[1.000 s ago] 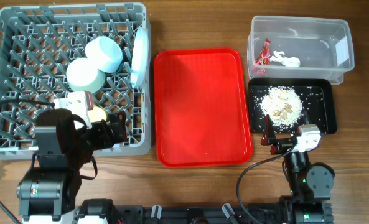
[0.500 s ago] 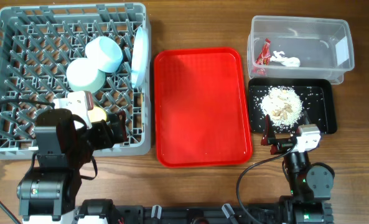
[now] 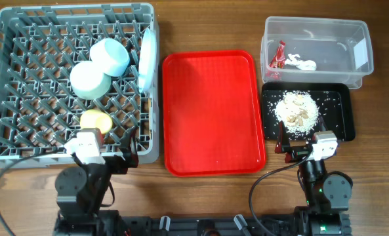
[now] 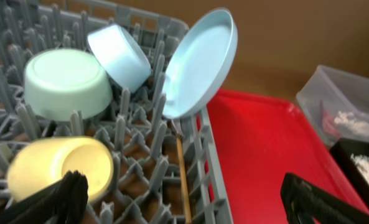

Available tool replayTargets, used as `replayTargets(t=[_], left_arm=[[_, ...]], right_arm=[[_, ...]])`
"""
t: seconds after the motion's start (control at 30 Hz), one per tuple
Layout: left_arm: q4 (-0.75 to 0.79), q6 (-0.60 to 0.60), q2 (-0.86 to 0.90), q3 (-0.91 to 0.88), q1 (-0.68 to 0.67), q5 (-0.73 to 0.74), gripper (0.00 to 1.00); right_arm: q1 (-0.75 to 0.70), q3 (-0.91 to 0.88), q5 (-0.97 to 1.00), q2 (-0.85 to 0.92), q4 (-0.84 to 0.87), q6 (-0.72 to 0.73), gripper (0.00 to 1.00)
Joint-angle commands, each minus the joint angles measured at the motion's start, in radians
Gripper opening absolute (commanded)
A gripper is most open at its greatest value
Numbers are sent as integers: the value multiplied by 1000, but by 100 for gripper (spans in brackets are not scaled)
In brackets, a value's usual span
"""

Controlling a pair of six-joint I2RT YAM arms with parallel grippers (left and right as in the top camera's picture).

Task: Sort waste into correct bins and load items into the dishwasher rack

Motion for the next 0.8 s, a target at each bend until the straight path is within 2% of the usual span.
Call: replayTargets(t=[0.0, 0.13, 0.17, 0.3, 0.77], left_arm=[[191, 13, -129, -168, 5, 19, 100], [482, 13, -187, -326, -2, 7, 100], [502, 16, -188, -340, -18, -37, 100], [388, 39, -187, -340, -57, -71, 100], [391, 39, -184, -340, -57, -64, 100]], right_arm=[[-5, -1, -16, -9, 6, -12, 100], [-5, -1, -16, -9, 6, -12, 100], [-5, -1, -16, -9, 6, -12, 100], [-5, -1, -16, -9, 6, -12, 100], [-5, -1, -16, -9, 6, -12, 100]])
